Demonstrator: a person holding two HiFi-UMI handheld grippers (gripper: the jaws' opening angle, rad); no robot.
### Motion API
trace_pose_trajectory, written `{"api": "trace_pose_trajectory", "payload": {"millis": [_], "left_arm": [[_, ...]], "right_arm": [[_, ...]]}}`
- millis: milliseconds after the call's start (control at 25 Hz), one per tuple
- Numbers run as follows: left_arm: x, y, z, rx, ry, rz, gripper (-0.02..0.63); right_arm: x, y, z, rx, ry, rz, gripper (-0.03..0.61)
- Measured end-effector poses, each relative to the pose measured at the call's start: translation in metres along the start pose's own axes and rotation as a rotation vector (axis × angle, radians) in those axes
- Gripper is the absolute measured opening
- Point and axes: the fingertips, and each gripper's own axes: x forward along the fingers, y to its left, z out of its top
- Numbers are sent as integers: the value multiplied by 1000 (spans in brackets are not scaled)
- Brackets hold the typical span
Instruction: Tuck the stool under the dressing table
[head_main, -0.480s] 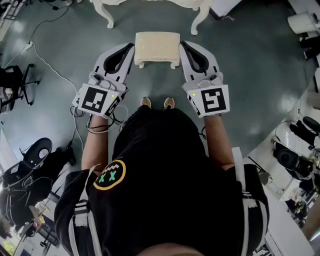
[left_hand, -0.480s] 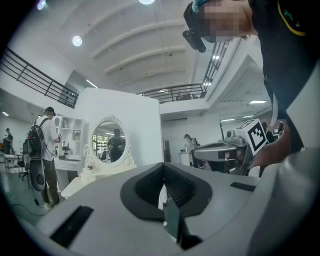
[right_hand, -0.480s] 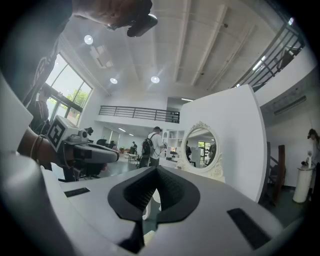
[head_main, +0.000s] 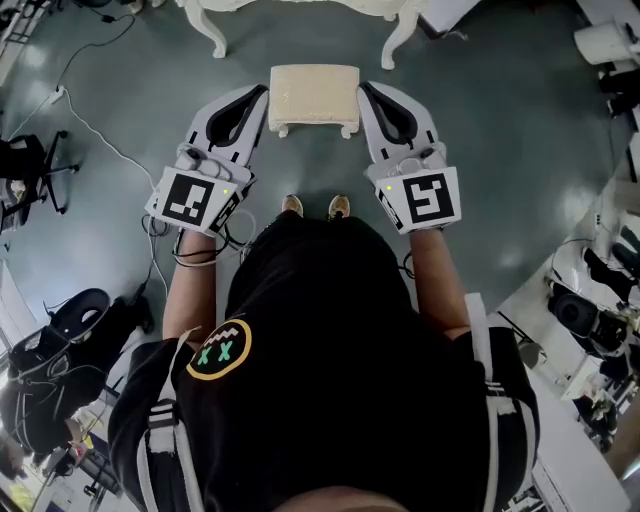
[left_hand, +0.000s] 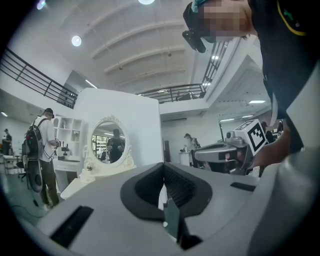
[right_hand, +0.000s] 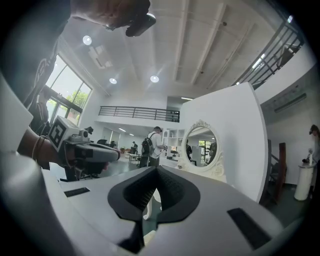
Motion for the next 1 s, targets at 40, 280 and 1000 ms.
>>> {"api": "trace_pose_trajectory", "payload": {"millis": [40,280,1000], "left_arm": [[1,0,0,0,0,0,20],[4,0,0,2,-1,-5,21],[21,4,-15,45,41,-36,403]], "right_arm": [[1,-1,0,9,-4,-1,20],[-2,-4,-4,-2,6,-13,21],[13,-15,-22,62,50,18,489]]}}
